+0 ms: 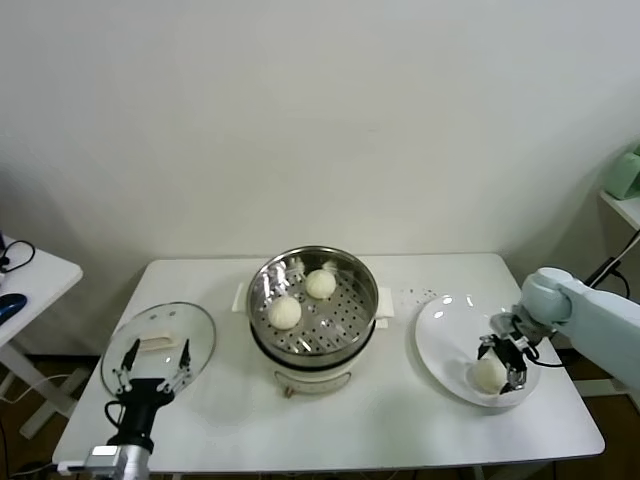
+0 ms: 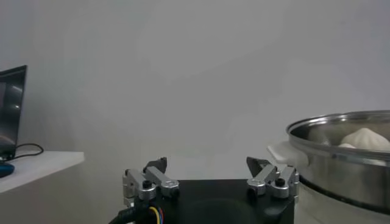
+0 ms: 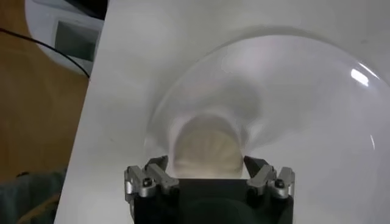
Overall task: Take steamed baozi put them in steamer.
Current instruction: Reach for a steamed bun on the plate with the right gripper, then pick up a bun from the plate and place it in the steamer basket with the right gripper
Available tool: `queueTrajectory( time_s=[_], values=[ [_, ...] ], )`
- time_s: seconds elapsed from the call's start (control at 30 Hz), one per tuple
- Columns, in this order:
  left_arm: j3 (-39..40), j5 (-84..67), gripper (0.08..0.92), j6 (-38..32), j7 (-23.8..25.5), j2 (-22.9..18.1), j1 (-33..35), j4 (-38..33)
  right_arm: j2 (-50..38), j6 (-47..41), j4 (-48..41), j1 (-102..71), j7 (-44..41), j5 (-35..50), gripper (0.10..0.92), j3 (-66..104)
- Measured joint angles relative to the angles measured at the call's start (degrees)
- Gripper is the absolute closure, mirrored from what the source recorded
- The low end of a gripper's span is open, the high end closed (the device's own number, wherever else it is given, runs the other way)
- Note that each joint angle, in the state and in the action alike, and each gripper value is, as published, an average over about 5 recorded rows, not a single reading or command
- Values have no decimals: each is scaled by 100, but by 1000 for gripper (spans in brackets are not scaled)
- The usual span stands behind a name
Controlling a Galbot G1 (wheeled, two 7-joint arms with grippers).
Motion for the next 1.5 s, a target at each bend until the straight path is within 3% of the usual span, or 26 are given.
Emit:
queueTrajectory(
  time_s=[0.13,0.4,0.93,1.5],
  values=[
    [6,5,177,2,-2,-5,-5,4,32,3,-27,-14,-1,-50,220,23],
    [9,7,177,5,-3,-14,-12,5,24,8,-25,-64,-2,-86,335,43],
    [62,54,177,25,-3,-2,-30,-13,88,281,175,471,-187,-79,338,-32],
    [82,114,177,44,-4,7,18,-96,1048,1540,979,3448,-481,-105,338,-1057]
  ],
)
